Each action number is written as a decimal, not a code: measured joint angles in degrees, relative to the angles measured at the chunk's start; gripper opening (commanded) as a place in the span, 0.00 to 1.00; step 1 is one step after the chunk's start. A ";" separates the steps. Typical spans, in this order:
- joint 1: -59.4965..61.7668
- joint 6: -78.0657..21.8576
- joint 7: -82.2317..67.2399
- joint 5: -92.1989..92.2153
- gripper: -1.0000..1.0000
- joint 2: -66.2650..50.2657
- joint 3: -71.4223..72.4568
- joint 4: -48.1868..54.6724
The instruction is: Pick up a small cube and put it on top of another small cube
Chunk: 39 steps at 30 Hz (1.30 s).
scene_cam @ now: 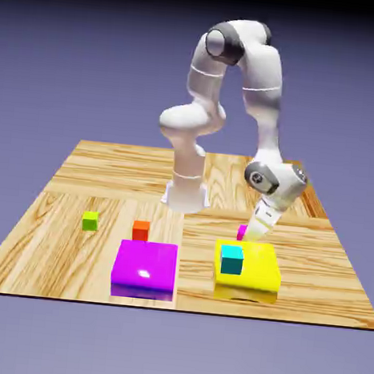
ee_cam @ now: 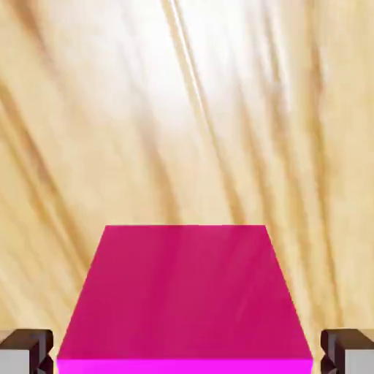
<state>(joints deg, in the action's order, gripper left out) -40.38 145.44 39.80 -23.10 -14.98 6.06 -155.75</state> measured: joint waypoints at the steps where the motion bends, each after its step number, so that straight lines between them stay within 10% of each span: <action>1: 0.26 -2.16 -1.13 1.58 0.00 2.07 0.91 0.21; 24: 40.09 -13.31 -28.14 -15.59 0.00 32.89 -21.81 -12.59; 33: 43.61 0.53 -20.62 -27.64 0.00 18.82 -26.18 -12.62; 34: 43.91 1.44 -20.10 -28.40 1.00 17.86 -26.44 -12.61; 39: 42.63 -4.47 -23.44 -23.56 1.00 24.08 -24.79 -12.71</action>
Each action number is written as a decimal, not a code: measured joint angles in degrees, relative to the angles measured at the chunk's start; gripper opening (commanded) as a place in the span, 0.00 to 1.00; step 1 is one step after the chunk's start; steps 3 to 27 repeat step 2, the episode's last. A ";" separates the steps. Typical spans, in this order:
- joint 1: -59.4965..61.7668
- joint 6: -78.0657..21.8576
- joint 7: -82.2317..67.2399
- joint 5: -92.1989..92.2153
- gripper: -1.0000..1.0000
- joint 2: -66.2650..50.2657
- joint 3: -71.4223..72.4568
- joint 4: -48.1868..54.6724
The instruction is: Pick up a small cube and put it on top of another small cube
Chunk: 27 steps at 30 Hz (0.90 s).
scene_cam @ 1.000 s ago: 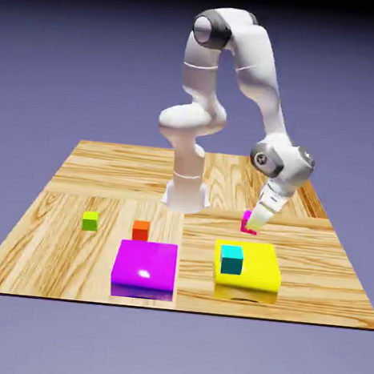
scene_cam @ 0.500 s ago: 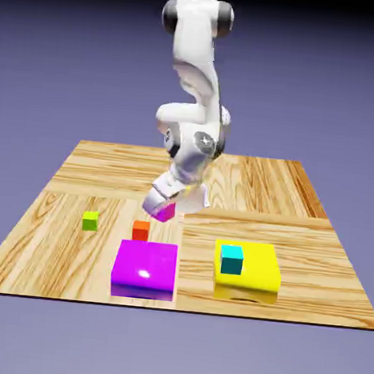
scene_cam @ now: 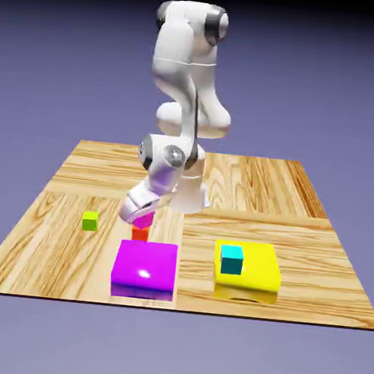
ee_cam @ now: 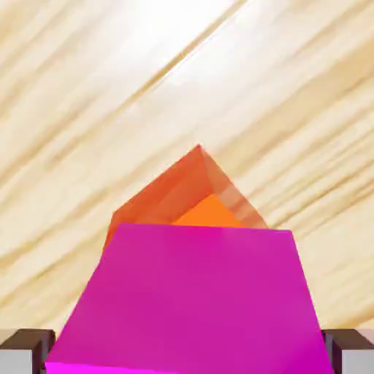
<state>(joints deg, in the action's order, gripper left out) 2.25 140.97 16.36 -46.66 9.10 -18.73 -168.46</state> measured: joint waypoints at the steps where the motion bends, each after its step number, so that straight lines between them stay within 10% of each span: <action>1: -0.39 -1.98 -1.13 1.64 1.00 2.07 0.54 -0.04; 27: -0.78 -3.96 -2.27 3.28 1.00 4.15 1.09 -0.07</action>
